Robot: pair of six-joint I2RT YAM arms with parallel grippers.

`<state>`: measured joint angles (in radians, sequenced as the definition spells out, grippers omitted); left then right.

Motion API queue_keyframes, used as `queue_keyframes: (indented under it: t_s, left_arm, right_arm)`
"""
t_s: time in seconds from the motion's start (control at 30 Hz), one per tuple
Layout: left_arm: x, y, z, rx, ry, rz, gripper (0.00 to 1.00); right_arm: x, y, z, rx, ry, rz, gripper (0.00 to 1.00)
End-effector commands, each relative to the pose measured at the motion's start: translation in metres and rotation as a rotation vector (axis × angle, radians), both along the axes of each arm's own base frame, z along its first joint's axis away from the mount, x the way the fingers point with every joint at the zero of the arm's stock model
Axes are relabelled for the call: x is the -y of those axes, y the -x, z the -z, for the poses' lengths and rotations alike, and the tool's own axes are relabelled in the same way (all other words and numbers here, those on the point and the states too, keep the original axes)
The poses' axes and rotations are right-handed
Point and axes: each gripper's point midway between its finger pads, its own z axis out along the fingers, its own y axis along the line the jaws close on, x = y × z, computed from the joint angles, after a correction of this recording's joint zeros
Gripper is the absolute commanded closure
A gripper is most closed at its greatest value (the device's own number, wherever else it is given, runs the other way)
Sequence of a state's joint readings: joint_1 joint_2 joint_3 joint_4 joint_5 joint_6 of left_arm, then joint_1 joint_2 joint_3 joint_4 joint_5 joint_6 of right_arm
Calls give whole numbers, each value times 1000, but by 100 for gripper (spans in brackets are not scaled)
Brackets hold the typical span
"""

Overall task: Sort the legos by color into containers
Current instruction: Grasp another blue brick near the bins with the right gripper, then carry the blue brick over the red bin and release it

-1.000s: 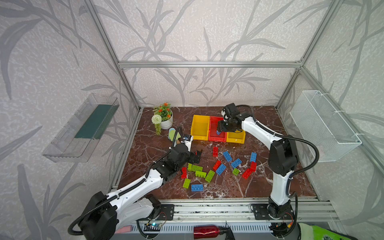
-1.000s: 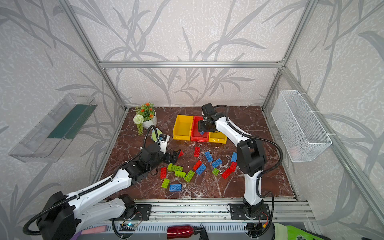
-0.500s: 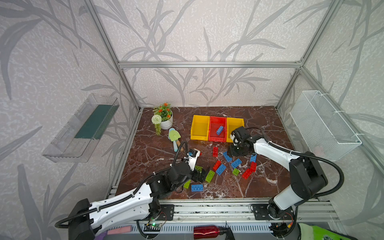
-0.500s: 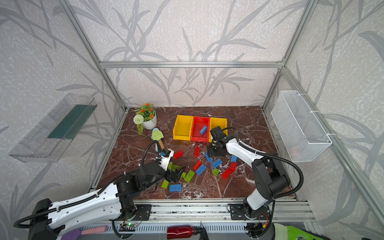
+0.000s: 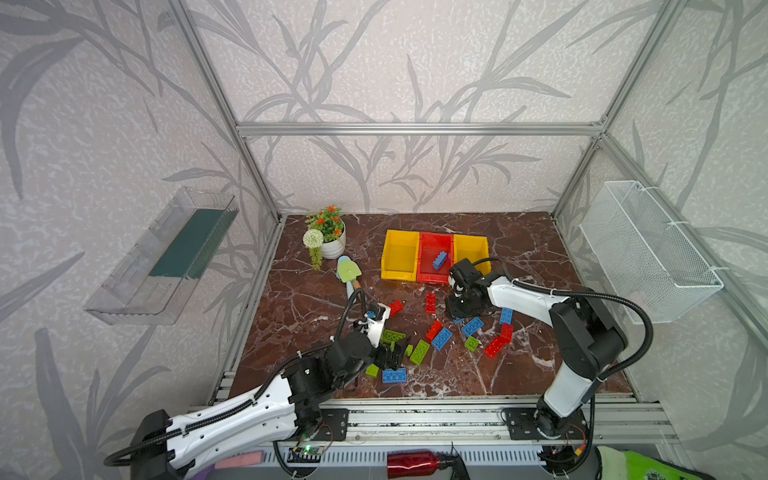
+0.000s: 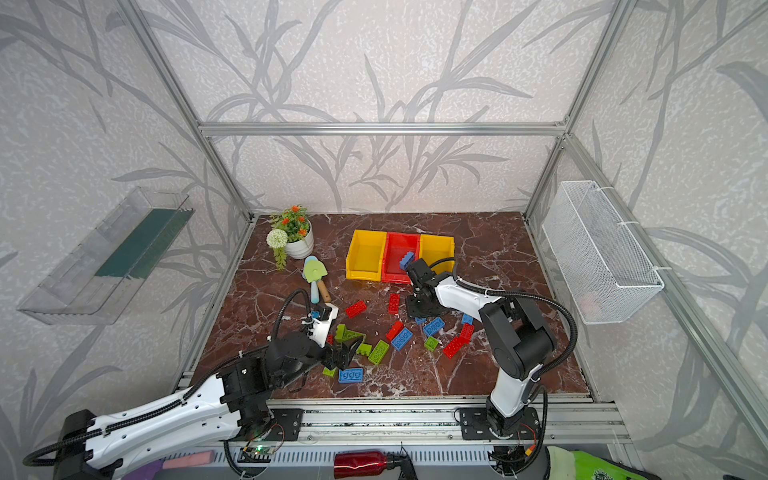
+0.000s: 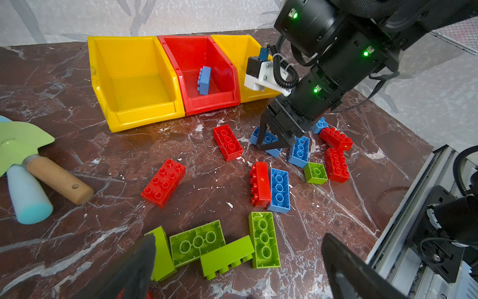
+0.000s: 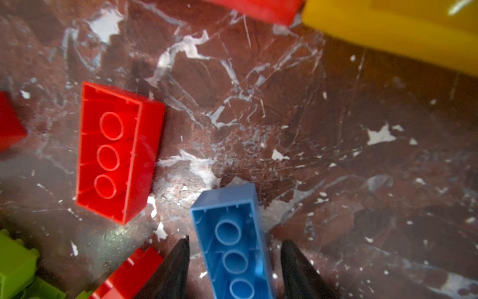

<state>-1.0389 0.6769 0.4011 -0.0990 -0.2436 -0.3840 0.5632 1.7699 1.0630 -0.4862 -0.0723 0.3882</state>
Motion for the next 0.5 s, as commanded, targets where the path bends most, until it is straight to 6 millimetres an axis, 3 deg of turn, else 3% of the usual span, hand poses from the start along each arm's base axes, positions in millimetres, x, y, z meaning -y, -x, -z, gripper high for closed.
queue_keyframes:
  t_s: [0.0, 0.17, 0.3, 0.47]
  left_arm:
    - [-9, -3, 4, 20, -35, -31, 1]
    - [-13, -5, 3, 18, -46, -54, 1]
    - [-14, -8, 3, 9, -47, -79, 1]
    - [-17, -17, 7, 4, -74, -144, 1]
  right_arm:
    - [5, 0, 5, -12, 54, 14, 51]
    - [14, -7, 0, 8, 118, 26, 79]
    - [6, -22, -30, 74, 90, 10, 81]
    - [-13, -64, -76, 198, 55, -3, 81]
